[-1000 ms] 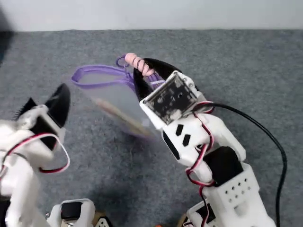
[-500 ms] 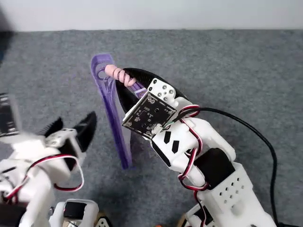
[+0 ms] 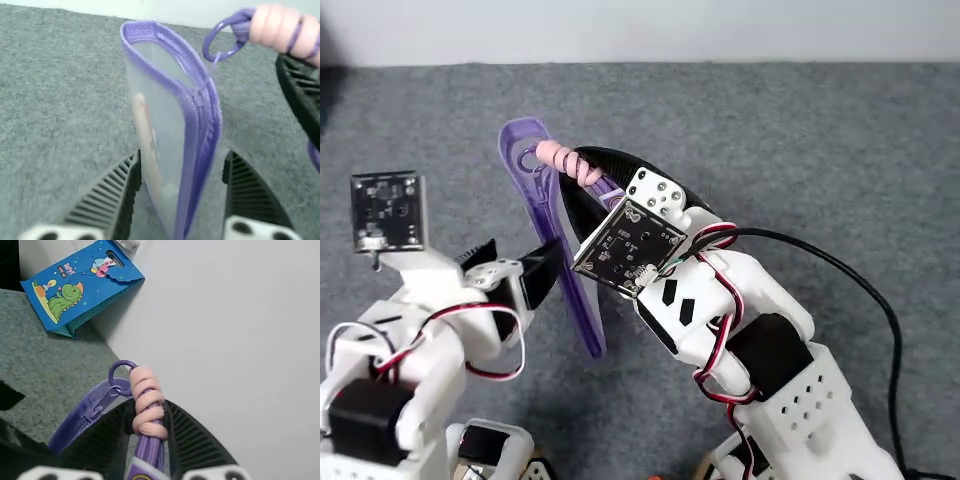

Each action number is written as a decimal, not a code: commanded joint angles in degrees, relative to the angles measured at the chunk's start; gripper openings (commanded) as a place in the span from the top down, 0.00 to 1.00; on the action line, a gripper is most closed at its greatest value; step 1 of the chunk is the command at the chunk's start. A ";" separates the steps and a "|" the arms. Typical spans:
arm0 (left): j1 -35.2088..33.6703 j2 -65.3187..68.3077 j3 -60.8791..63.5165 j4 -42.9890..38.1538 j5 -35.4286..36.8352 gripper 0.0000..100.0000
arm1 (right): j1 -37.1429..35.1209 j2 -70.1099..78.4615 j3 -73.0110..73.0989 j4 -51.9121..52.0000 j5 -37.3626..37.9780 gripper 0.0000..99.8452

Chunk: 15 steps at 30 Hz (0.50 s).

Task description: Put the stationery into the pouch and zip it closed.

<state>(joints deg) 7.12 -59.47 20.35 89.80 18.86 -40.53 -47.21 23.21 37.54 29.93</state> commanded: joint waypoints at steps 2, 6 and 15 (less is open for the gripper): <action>2.46 -0.26 1.54 -4.48 1.14 0.74 | -1.01 -0.48 -0.88 -1.36 0.53 0.99; 3.87 -0.26 4.18 -6.51 2.55 0.74 | -1.71 -0.48 -0.88 -1.36 0.53 0.99; -0.79 -0.26 5.76 -10.11 2.46 0.74 | -1.63 -0.57 -0.88 -1.36 0.53 0.99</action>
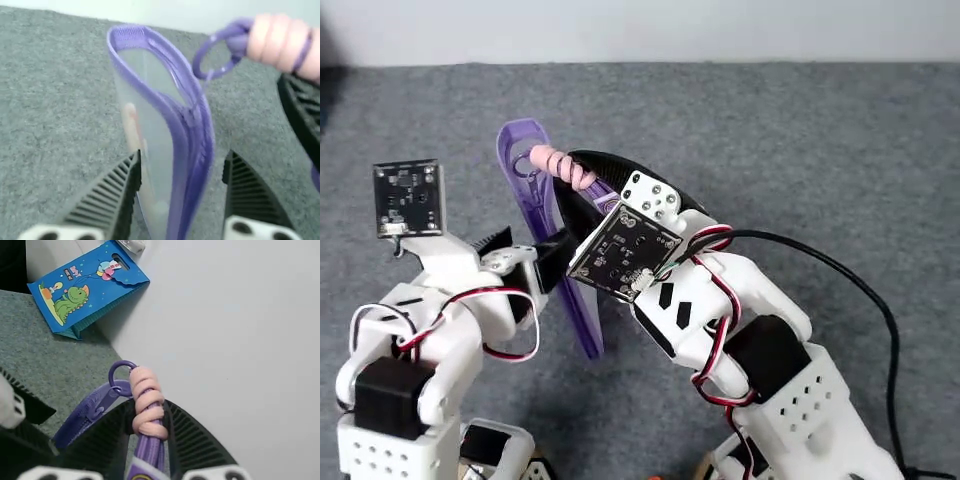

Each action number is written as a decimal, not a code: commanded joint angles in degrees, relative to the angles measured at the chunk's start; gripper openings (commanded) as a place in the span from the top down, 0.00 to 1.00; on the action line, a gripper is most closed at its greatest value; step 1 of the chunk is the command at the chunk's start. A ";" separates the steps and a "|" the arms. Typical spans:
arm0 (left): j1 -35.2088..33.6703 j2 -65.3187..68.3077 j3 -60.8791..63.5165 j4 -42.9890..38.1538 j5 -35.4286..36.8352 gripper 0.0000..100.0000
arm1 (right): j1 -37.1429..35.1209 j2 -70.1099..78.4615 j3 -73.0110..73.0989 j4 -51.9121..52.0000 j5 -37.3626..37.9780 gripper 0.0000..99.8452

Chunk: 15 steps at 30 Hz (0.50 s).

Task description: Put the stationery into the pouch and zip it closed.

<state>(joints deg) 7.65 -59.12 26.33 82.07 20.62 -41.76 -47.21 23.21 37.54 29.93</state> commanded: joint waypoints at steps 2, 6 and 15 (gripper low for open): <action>-1.41 -0.62 -0.22 -3.34 0.79 0.75 | -0.40 -0.57 -0.97 -1.36 0.53 0.99; -0.97 -0.62 -0.13 -5.01 0.79 0.82 | -0.40 -0.57 -0.97 -1.36 0.53 0.99; -0.97 -0.62 -0.04 -6.07 0.62 0.93 | -0.31 -0.31 -0.97 -1.36 0.35 0.99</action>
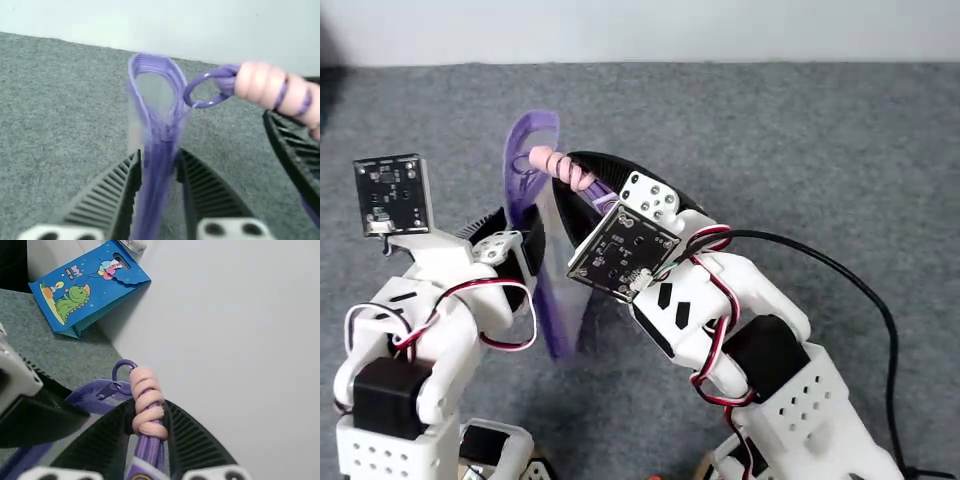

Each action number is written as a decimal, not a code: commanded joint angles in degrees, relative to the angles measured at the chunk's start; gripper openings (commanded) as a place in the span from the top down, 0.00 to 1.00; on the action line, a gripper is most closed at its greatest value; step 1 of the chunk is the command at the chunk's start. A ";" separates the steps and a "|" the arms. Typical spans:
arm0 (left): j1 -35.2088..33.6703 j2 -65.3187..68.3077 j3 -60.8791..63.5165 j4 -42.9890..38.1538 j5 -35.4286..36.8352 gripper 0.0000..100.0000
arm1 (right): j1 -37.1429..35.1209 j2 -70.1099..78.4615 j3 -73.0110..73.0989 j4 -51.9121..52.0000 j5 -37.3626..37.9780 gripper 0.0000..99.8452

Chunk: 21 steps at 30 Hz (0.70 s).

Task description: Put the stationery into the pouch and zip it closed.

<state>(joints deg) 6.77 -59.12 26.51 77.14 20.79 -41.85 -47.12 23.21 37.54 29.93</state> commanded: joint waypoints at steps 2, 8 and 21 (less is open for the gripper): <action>-0.09 -0.62 -0.22 -1.14 0.44 0.97 | -0.13 -0.40 -0.97 -1.36 0.44 0.99; -0.09 -0.97 -0.22 -0.70 0.44 0.99 | 0.57 -0.04 -0.88 -1.63 0.53 0.99; 3.87 -5.89 -0.66 6.51 0.35 0.99 | 11.74 10.51 -0.62 -13.41 0.53 0.99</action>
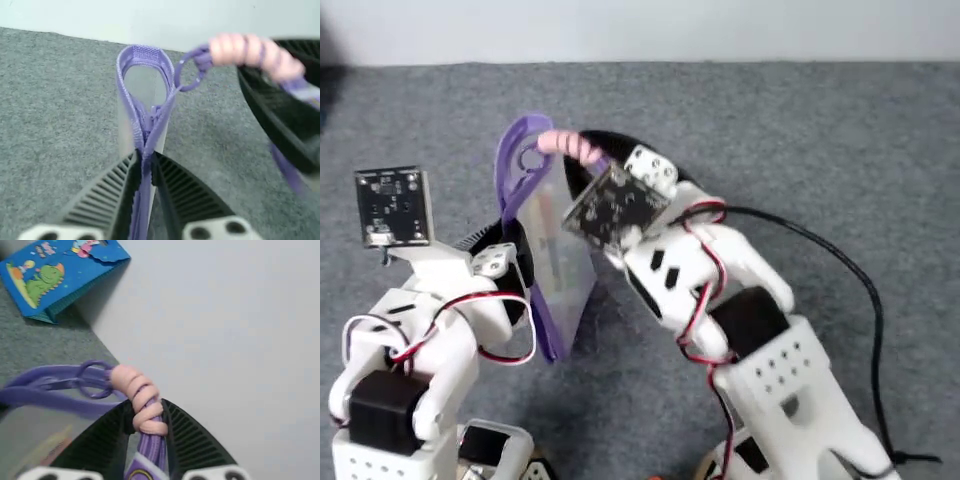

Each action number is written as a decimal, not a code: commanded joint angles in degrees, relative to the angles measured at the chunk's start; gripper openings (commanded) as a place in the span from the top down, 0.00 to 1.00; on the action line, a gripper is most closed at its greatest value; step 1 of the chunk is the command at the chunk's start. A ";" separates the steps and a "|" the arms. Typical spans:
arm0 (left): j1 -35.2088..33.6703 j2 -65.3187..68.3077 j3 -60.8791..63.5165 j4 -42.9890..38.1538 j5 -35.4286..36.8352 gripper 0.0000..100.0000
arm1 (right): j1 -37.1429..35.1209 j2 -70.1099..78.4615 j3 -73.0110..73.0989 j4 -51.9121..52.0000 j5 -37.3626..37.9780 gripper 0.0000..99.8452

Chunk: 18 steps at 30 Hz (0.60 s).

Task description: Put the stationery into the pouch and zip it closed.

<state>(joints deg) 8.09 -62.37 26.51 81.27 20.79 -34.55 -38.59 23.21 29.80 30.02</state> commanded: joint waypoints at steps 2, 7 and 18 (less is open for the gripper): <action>4.40 -3.87 -0.40 4.40 0.44 0.99 | 5.93 5.23 -0.62 -8.84 0.44 0.99; 4.92 -5.89 -0.57 7.91 0.26 0.99 | 9.27 12.97 -0.97 -16.66 0.53 0.99; 5.19 -7.30 -0.66 10.73 -1.32 0.99 | 11.91 20.79 -0.97 -24.75 4.13 0.99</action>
<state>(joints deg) 12.75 -69.14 26.51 91.12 20.09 -24.18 -18.11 23.21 8.00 32.48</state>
